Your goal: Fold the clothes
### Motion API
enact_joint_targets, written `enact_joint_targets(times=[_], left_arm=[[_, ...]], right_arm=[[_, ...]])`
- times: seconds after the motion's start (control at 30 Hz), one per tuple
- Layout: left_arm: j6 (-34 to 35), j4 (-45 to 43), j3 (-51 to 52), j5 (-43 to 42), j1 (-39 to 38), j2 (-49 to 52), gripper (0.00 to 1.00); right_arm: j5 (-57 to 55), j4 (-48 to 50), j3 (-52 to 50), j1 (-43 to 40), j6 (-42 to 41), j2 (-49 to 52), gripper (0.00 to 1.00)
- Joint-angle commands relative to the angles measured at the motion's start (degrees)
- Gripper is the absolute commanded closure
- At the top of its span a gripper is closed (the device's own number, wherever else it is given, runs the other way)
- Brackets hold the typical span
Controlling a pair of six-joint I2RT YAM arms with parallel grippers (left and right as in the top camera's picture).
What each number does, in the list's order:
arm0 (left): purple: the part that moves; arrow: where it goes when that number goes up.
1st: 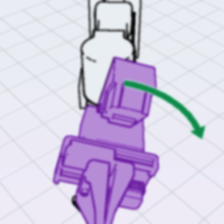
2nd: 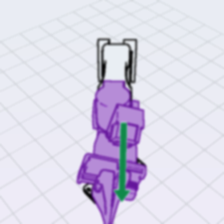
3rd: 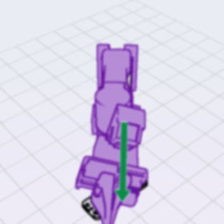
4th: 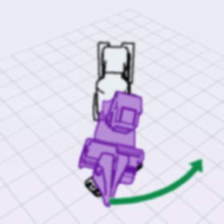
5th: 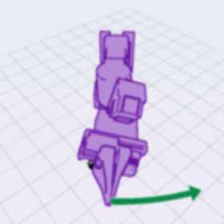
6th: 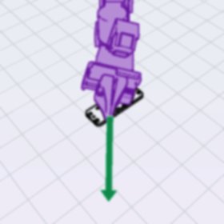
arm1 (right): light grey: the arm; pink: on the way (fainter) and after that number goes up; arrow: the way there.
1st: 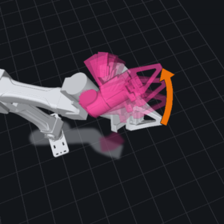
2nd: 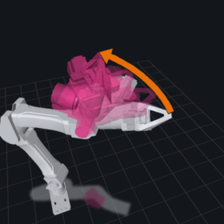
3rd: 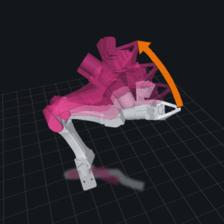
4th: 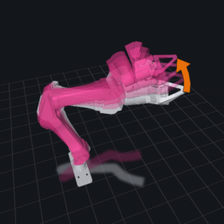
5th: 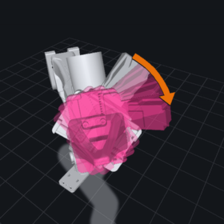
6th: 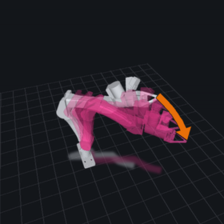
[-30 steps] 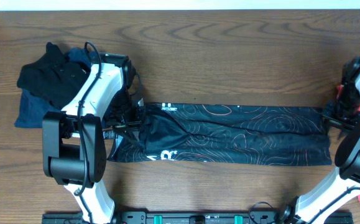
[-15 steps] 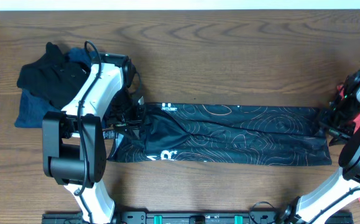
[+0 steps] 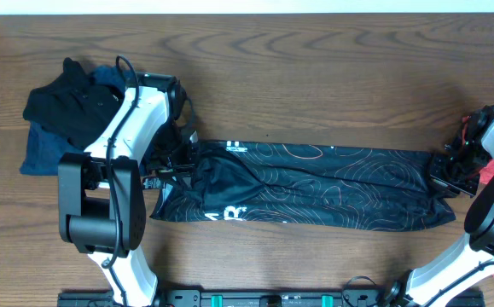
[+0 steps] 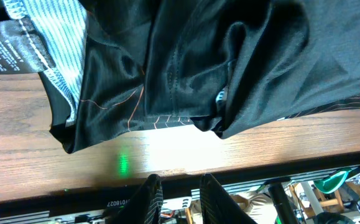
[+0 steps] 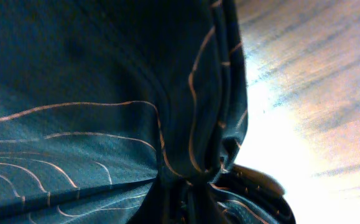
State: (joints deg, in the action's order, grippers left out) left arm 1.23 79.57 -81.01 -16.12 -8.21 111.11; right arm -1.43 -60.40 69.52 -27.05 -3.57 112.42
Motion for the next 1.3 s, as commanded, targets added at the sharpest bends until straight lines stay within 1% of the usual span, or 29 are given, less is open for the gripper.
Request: enact_joint_targets(times=[0.0, 0.13, 0.23, 0.33, 0.43, 0.57, 0.63, 0.77, 0.93, 1.07, 1.27], left_arm=[[-0.55, 0.26, 0.11, 0.09, 0.09, -0.42, 0.76], [-0.46, 0.24, 0.09, 0.02, 0.09, -0.44, 0.76], [-0.37, 0.24, -0.7, -1.84, 0.09, -0.57, 0.77], [-0.37, -0.28, -1.57, -2.27, 0.09, -1.53, 0.76], [-0.39, -1.42, -1.64, -2.27, 0.09, -3.28, 0.76], [-0.35, -2.58, -1.64, -2.27, 0.09, -4.66, 0.76], [-0.35, -2.75, -1.64, -2.27, 0.09, -4.81, 0.76], [-0.35, -2.71, -1.62, -2.27, 0.09, -4.81, 0.76], [-0.35, -2.73, -1.62, -2.27, 0.09, -4.81, 0.76], [-0.33, -2.6, -1.62, -2.27, 0.09, -4.81, 0.76], [-0.33, -2.54, -1.62, -2.27, 0.09, -4.81, 0.76]], right_arm=[[2.14, 1.03, -1.7, 0.9, 1.09, 1.49, 0.99], [2.12, 0.26, -0.46, 0.79, -0.07, 1.46, 0.99], [0.63, -1.92, 2.32, -0.26, -1.86, 1.44, 0.99], [-2.97, -5.68, 6.47, -1.92, -5.03, 1.33, 0.99], [-3.3, -10.21, 11.41, -2.62, -5.16, 0.44, 0.99], [-3.13, -14.47, 14.47, -0.26, -5.11, -3.21, 0.99], [-2.99, -15.61, 14.45, 2.27, -4.39, -5.53, 0.99], [-2.86, -18.95, 14.43, 10.05, -4.11, -9.35, 0.99], [-2.6, -22.16, 14.21, 20.31, -7.23, -10.08, 0.99], [-2.6, -21.62, 12.85, 28.06, -12.07, -10.08, 0.99], [-2.1, -17.29, 10.88, 36.59, -16.02, -10.08, 0.99]])
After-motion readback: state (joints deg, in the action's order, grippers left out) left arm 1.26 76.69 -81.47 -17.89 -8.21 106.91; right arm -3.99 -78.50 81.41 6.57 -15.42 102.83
